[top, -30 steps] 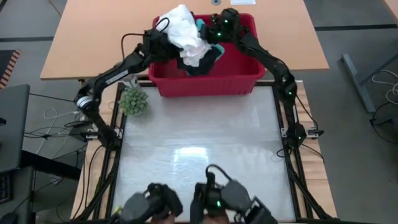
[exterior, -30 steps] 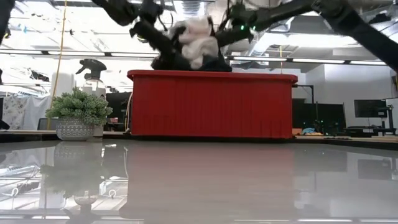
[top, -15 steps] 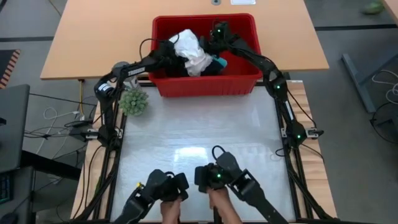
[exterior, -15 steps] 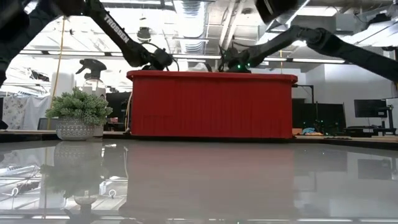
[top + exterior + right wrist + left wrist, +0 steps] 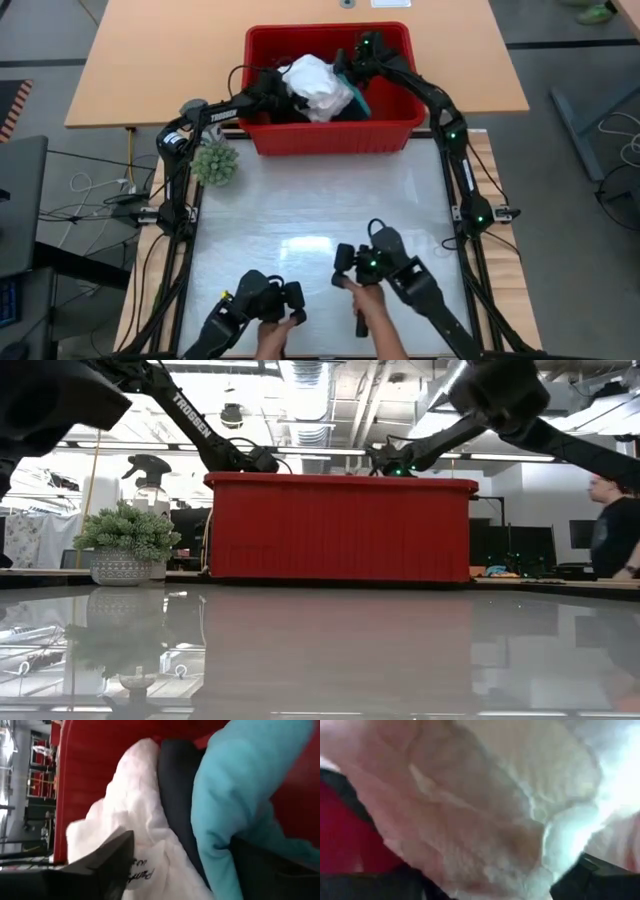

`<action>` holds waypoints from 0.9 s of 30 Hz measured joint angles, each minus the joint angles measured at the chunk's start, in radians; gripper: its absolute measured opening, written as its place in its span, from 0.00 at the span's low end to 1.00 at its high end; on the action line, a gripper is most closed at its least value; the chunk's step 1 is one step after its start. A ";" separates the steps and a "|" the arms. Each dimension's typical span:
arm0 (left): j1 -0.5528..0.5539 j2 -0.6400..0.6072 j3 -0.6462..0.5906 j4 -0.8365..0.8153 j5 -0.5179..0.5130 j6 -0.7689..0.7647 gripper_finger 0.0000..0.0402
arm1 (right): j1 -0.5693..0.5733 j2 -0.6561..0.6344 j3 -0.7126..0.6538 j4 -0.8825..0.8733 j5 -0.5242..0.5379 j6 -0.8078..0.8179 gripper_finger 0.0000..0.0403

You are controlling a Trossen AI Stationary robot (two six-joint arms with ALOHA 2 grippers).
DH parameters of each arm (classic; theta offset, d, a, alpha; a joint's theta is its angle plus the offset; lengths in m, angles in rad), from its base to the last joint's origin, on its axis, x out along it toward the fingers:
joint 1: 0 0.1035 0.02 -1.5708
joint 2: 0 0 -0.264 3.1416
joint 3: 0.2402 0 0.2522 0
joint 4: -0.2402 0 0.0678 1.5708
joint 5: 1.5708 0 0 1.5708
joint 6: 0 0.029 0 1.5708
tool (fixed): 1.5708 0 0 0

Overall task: Fold Laundry from Bin
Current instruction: Put the clothes into the red organizer bin

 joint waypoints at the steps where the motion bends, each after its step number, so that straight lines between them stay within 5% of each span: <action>1: 0.000 0.000 0.000 0.006 0.017 0.016 0.60 | -0.010 0.000 0.000 -0.002 0.000 0.000 0.72; 6: 0.005 -0.002 0.000 0.018 0.095 0.018 0.64 | -0.052 0.000 0.000 -0.002 -0.012 0.005 0.83; 21: 0.057 -0.004 0.016 0.010 0.174 -0.113 0.64 | -0.145 -0.026 0.044 0.035 -0.049 0.032 0.81; 27: 0.069 -0.004 0.113 -0.121 0.083 -0.162 0.63 | -0.140 -0.068 0.043 0.060 -0.091 -0.042 0.81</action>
